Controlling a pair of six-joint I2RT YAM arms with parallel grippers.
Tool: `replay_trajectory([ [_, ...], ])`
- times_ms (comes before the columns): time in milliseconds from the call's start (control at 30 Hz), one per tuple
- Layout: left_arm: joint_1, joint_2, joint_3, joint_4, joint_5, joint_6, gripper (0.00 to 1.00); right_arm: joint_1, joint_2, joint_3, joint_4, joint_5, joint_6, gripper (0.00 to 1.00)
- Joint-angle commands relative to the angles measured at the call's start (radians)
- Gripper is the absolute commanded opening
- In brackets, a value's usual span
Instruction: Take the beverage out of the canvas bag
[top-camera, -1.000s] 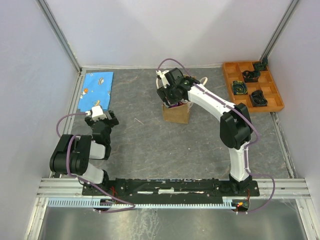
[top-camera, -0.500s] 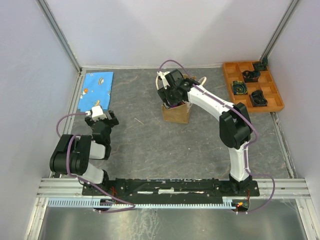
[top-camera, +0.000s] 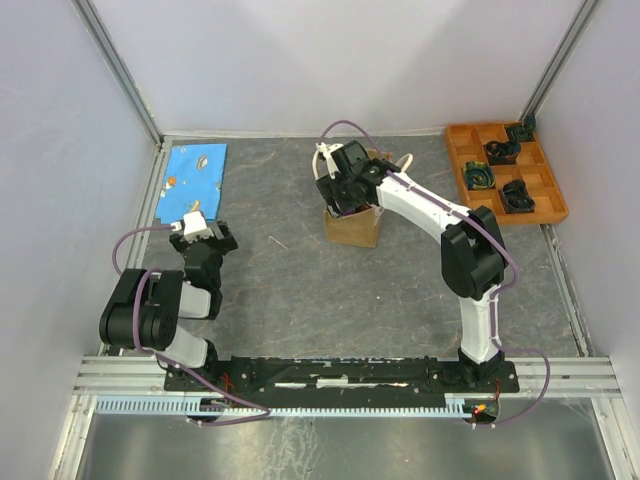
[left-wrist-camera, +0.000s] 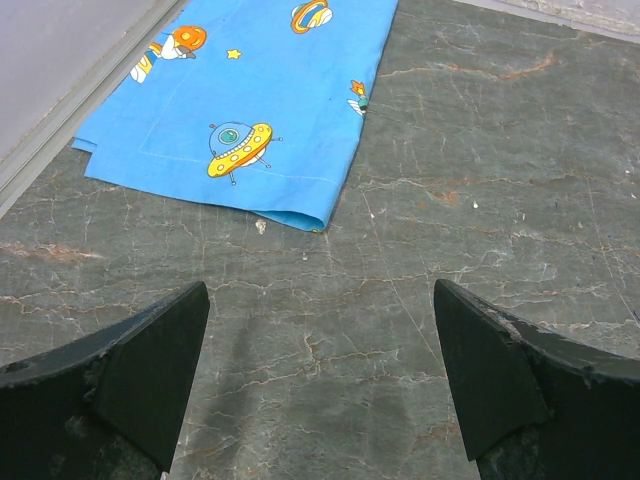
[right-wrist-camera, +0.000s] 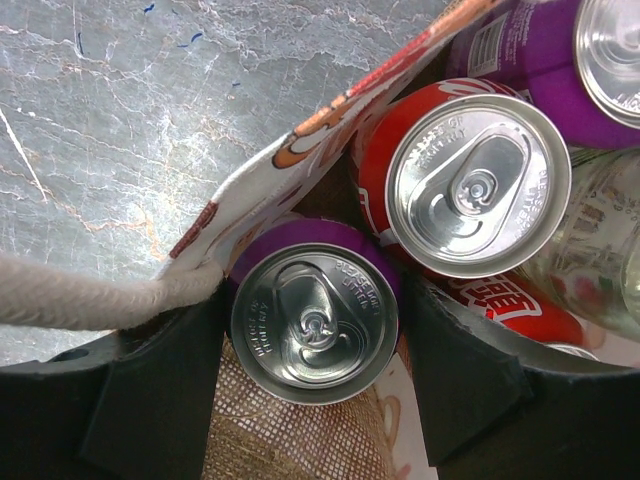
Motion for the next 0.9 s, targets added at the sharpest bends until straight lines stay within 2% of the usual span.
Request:
replay_trajectory([
  [0, -0.004, 0.005, 0.018, 0.038, -0.027, 0.044, 0.99, 0.020, -0.016, -0.052, -0.071, 0.044, -0.004, 0.00],
  [200, -0.005, 0.006, 0.018, 0.037, -0.027, 0.044, 0.99, 0.021, -0.130, 0.018, -0.020, 0.104, -0.032, 0.00],
  [600, -0.004, 0.005, 0.018, 0.038, -0.028, 0.044, 0.99, 0.022, -0.320, 0.049, 0.081, 0.173, -0.051, 0.00],
  [867, -0.004, 0.005, 0.018, 0.037, -0.027, 0.044, 0.99, 0.022, -0.482, 0.053, 0.136, 0.377, -0.124, 0.00],
])
